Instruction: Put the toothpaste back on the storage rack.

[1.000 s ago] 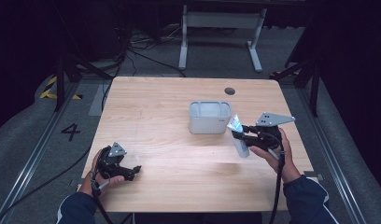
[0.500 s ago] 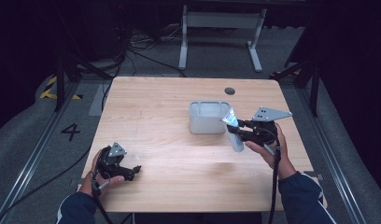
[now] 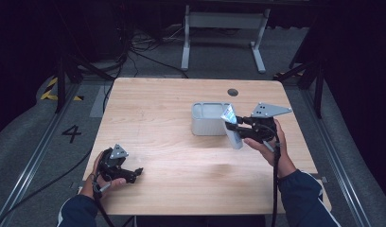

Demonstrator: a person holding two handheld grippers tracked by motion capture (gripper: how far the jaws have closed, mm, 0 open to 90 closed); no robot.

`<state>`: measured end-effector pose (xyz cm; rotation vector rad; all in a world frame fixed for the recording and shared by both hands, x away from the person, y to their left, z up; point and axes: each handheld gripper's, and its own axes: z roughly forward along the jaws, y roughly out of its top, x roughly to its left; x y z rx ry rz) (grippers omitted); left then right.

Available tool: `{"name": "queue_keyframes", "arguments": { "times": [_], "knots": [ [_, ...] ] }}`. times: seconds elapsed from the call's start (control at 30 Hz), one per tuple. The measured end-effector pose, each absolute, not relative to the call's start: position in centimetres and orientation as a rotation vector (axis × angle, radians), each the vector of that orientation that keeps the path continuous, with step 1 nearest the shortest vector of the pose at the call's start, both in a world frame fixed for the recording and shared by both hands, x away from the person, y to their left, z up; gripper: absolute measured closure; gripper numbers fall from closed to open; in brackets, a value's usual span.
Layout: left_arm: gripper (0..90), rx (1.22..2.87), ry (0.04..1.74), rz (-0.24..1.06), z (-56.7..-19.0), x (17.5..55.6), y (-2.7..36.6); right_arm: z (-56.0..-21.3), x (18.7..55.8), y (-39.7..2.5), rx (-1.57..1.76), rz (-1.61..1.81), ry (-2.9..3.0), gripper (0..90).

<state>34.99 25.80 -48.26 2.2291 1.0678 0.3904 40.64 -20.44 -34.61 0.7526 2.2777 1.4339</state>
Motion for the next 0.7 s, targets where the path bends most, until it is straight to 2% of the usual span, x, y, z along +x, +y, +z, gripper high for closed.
{"name": "queue_keyframes", "arguments": {
  "times": [0.7],
  "knots": [
    [0.2,2.229,1.068,0.390,-48.3,35.0,25.8,-32.3,42.1,-17.7,0.670,1.455,2.262,66.9]
  ]
}}
